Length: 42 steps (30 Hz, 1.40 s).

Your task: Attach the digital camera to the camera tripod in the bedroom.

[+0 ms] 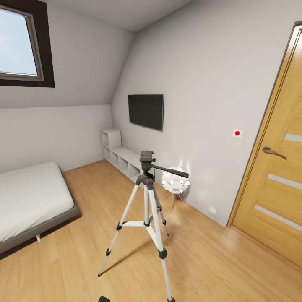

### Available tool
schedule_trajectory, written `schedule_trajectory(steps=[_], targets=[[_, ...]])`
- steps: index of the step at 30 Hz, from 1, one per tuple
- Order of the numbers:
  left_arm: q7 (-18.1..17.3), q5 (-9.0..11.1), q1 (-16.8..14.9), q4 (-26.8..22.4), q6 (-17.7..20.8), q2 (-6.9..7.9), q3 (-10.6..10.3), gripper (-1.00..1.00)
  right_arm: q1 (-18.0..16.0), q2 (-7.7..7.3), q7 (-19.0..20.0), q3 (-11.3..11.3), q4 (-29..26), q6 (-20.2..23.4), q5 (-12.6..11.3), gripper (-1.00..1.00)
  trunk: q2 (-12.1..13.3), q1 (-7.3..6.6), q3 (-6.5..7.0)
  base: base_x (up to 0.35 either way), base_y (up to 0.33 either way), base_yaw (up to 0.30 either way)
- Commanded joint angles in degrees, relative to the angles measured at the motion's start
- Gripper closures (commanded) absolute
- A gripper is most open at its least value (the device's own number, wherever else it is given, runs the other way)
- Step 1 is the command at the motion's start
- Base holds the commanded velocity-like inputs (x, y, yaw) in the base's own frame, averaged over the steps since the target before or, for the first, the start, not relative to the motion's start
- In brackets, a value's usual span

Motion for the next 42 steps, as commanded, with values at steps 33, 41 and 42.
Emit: schedule_trajectory(steps=[33, 41, 42], targets=[[0.4, -0.7, -0.1, -0.3, 0.1, 0.03, 0.4, 1.0, 0.0, -0.24, -0.3, -0.6, 0.0, -0.2, 0.6, -1.0, 0.0, 0.02, -0.03, 0.022, 0.088, 0.0], [0.4, -0.7, -0.2, -10.1, 10.6, 0.33, 0.5, 1.0, 0.0, -0.32, -0.3, -0.6, 0.0, -0.2, 0.6, -1.0, 0.0, 0.02, -0.03, 0.009, 0.013, 0.0], [0.3, -0.7, -0.2, -13.1, 13.6, 0.28, 0.5, 1.0, 0.0, -0.32, -0.3, -0.6, 0.0, -0.2, 0.6, -1.0, 0.0, 0.02, -0.03, 0.001, 0.001, 0.0]])
